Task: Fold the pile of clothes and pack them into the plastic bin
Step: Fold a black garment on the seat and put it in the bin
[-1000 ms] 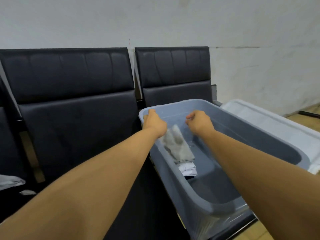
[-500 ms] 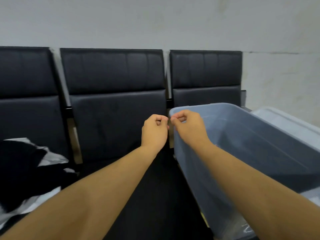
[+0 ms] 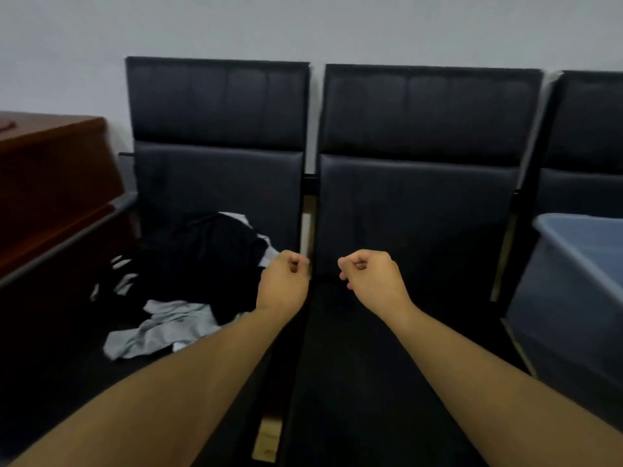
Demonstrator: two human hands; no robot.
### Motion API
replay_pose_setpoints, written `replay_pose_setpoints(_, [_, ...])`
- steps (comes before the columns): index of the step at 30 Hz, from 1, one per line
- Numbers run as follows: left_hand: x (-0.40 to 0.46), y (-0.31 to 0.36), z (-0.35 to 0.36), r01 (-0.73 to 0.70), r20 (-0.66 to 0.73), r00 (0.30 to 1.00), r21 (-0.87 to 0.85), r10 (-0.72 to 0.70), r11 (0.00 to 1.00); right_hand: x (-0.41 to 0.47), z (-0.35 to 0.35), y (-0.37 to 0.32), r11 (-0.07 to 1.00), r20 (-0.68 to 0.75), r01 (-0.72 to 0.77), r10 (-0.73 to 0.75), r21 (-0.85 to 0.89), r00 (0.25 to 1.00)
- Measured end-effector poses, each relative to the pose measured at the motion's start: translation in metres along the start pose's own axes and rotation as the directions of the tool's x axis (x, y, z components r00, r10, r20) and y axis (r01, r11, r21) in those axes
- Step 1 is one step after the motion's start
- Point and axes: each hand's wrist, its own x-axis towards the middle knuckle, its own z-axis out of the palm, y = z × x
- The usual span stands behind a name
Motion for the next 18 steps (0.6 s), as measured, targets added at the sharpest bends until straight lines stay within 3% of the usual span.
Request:
replay_pose_setpoints(8, [0.055,-0.097,-0.097,0.123,-0.129,0.986,0.167,-0.102,0.978,0.043,0.127,-0.025,0.998,0.172,0.016,-0.005,-0.066,0.985])
replay_pose_setpoints(13, [0.084,-0.147,-0.130,0.167,-0.295,0.951,0.235,-0.094,0.958,0.063,0.196,-0.026,0.996,0.320,0.051,-0.025,-0.075,0.947])
replay_pose_setpoints(18, [0.110,-0.170,-0.143,0.186,-0.330,0.940,0.289,-0.085,0.939,0.085,0.233,-0.025,0.989,0.429,0.083,-0.024,-0.121,0.903])
